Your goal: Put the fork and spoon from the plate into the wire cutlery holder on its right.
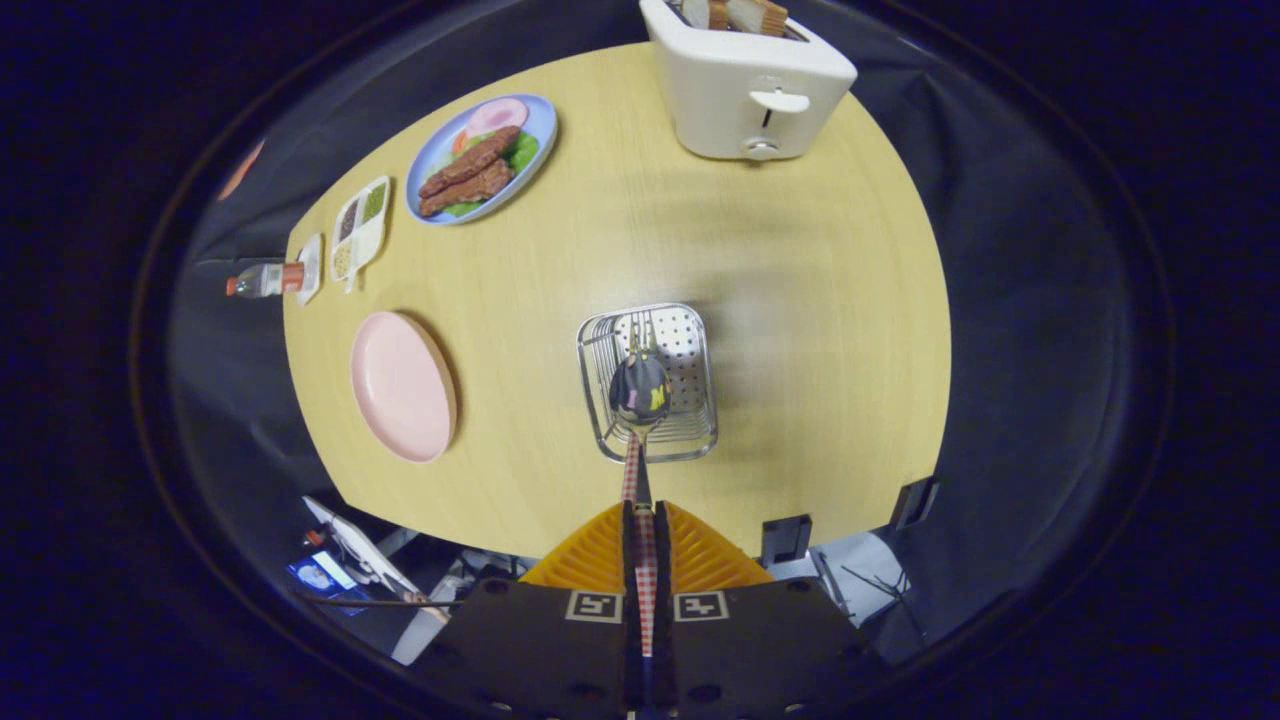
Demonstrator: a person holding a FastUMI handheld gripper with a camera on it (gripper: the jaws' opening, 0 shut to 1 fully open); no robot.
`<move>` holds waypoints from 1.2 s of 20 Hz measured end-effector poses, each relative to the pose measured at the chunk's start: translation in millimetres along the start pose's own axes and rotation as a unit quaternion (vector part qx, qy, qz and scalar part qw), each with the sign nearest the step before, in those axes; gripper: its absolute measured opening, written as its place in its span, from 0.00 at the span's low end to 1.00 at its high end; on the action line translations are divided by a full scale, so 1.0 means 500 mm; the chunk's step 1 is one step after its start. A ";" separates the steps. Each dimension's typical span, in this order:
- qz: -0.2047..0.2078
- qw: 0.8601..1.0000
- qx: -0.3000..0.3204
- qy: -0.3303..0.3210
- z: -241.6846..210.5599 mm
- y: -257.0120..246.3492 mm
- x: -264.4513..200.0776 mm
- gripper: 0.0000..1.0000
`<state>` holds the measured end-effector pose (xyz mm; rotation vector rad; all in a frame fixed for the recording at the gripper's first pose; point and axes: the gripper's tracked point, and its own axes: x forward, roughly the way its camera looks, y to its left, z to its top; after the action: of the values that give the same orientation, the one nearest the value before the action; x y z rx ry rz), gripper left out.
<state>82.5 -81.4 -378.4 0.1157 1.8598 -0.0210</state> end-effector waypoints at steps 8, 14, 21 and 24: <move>-0.017 0.999 0.027 0.024 0.058 0.004 0.037 0.06; -0.029 0.999 0.028 -0.001 0.077 0.002 0.047 0.13; -0.026 0.997 -0.007 -0.066 0.048 0.030 0.012 0.23; -0.028 0.994 -0.021 -0.104 0.030 0.047 0.001 0.38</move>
<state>98.9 -59.4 -382.0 0.0313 1.6541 -0.0314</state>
